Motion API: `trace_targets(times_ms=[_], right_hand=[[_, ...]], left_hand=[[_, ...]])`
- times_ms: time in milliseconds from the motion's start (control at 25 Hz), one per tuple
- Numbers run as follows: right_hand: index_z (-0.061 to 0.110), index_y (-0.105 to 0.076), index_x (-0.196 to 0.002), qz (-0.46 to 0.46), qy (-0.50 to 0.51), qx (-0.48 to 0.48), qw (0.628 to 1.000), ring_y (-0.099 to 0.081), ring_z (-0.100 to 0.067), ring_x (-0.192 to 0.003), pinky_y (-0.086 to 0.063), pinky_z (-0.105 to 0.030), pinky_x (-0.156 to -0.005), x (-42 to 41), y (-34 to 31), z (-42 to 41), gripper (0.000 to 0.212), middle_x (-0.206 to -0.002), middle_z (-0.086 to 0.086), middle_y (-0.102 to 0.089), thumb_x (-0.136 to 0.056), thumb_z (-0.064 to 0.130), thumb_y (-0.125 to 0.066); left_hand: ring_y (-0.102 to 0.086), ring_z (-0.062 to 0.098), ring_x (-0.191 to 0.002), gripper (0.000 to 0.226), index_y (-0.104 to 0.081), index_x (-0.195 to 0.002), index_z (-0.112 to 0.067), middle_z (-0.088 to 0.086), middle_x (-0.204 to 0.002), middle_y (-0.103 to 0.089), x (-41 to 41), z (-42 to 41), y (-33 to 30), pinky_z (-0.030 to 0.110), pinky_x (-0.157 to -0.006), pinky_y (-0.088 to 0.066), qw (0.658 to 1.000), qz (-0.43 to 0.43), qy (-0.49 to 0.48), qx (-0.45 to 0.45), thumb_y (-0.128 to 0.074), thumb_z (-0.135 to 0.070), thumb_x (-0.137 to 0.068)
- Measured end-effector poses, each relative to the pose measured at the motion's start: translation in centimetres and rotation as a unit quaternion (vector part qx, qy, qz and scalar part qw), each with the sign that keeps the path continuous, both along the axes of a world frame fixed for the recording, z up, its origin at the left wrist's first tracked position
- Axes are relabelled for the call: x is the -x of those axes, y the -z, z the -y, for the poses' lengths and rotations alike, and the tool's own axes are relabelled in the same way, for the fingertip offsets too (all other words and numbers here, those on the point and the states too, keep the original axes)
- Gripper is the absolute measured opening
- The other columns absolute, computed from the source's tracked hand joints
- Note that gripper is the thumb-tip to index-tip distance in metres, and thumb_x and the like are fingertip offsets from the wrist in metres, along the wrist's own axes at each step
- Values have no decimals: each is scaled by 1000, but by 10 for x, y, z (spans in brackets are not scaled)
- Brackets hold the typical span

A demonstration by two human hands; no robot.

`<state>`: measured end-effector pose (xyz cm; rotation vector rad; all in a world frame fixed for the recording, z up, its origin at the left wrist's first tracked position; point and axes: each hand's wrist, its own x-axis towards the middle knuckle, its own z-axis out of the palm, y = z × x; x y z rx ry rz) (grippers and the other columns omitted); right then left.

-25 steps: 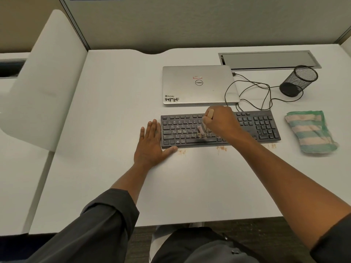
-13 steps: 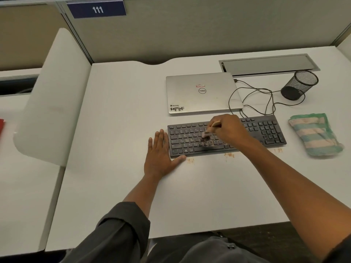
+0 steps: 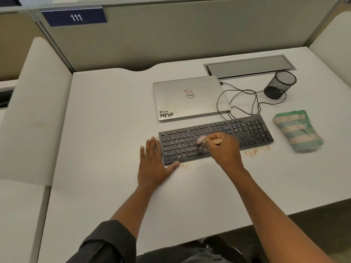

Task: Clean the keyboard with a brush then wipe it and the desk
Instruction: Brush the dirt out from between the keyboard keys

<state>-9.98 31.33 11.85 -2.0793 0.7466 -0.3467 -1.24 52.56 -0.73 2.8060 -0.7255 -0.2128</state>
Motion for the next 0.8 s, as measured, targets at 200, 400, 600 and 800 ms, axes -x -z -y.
trace_targets(times_ms=[200, 400, 600, 800], right_hand=[[21, -73, -81, -7, -26, 20, 999, -61, -2, -68, -48, -19, -61, 16, 24, -19, 11, -76, 13, -67, -84, 11, -69], [16, -71, -88, 12, -13, 80, 997, -62, -12, -73, -52, -28, -61, 17, 26, -17, 8, -81, 6, -69, -88, 13, -64], [13, -73, -91, -33, -56, 72, 995, -64, -15, -71, -53, -29, -59, 2, 17, -10, 13, -80, 1, -71, -88, 13, -60], [13, -74, -84, -101, -93, 81, 987, -65, -16, -73, -41, -19, -53, -18, 3, 9, 30, -79, -1, -71, -84, 25, -46]], left_hand=[[16, 21, -156, 120, 5, -161, -6, 11, -170, 8, -1, 0, 3, 44, -126, 9, 1000, 2, 0, 1, -19, -92, -80], [17, 20, -155, 121, 4, -161, -6, 10, -170, 8, -2, 1, 3, 44, -126, 10, 1000, 0, 0, 2, -19, -92, -80], [15, 20, -156, 121, 3, -161, -6, 10, -170, 7, 0, 0, 2, 44, -126, 9, 1000, 2, -1, 8, -19, -92, -80], [17, 20, -155, 120, 4, -161, -6, 10, -170, 9, 0, 0, 1, 44, -126, 9, 1000, -3, -2, -2, -20, -91, -81]])
